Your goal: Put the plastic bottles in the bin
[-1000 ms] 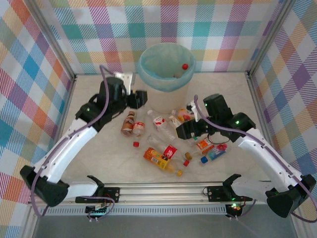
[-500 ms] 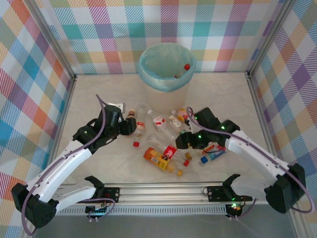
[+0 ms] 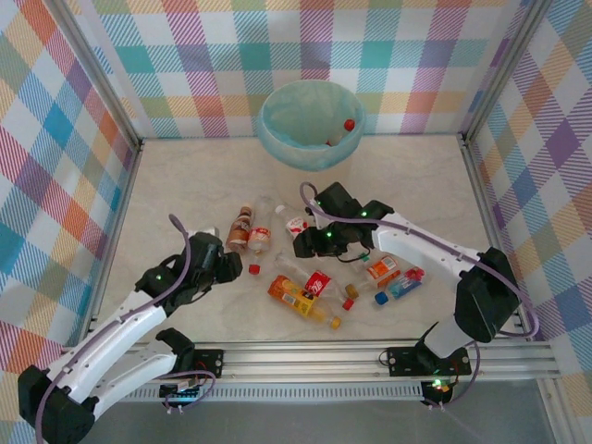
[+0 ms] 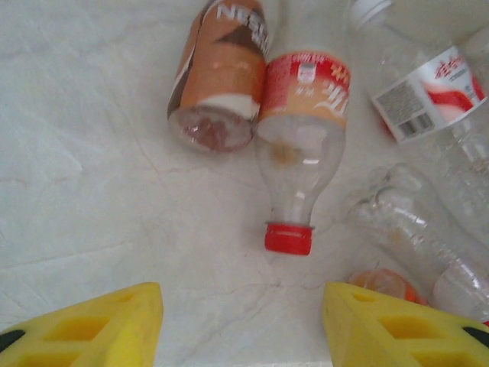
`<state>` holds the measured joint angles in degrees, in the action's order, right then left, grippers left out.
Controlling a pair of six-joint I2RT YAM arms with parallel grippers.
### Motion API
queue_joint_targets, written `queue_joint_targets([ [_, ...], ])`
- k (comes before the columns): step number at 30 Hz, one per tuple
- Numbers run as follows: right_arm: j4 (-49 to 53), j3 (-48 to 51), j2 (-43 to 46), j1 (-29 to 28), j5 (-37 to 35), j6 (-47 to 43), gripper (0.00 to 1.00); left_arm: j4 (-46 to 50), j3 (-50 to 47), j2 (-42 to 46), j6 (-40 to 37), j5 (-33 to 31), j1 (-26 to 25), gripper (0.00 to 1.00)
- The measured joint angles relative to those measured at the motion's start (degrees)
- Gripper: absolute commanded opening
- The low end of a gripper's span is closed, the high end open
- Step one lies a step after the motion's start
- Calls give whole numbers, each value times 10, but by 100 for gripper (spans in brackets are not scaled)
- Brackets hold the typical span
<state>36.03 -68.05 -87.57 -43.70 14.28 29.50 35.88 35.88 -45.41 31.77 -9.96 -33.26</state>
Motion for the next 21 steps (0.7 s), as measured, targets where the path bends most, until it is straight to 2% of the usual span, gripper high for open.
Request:
queue_joint_targets([
  [4, 9, 22, 3, -10, -4, 1, 57, -30, -51, 18, 9, 16, 0, 57],
  [8, -4, 20, 2, -22, -1, 3, 58, -73, -72, -2, 8, 30, 0, 57],
  [21, -24, -27, -24, -25, -2, 1, 60, -197, -57, -191, -12, 56, 0, 56],
])
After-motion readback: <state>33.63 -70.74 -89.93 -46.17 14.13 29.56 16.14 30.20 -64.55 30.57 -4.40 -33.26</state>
